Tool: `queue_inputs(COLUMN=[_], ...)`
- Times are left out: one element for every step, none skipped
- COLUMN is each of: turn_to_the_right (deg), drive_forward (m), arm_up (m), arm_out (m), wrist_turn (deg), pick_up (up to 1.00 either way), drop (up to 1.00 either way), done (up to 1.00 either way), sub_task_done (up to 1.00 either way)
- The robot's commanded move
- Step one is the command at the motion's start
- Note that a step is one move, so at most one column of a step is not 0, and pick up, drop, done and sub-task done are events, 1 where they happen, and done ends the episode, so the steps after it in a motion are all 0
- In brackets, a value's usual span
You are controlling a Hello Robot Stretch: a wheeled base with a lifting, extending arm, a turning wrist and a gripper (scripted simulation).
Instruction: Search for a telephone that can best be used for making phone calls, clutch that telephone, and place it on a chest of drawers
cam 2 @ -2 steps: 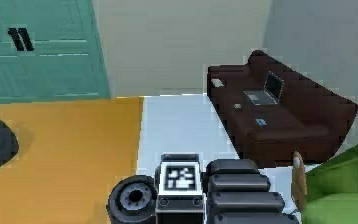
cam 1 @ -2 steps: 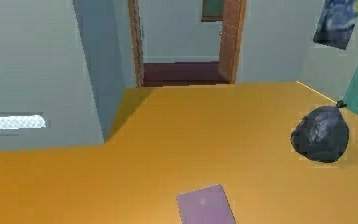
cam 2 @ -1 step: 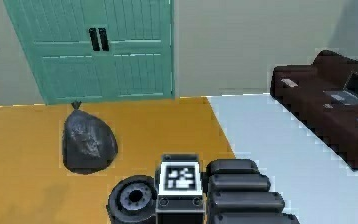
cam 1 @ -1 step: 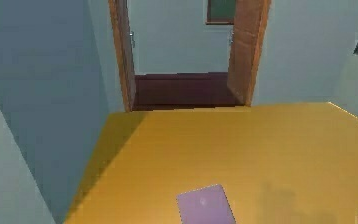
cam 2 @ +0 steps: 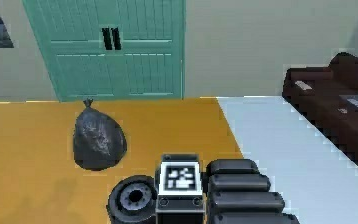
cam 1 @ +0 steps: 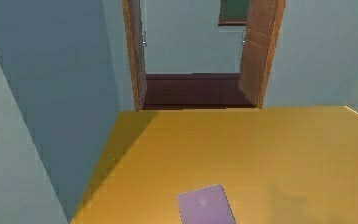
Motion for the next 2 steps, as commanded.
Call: queue_inputs(turn_to_the_right=[0.0,0.0], drive_forward=[1.00,1.00], arm_up=[0.00,0.00], arm_out=[0.00,0.00], wrist_turn=[0.0,0.0], pick_up=[0.00,0.00], drop=[0.00,0.00], done=[0.00,0.00], sub_task_done=[0.00,0.00])
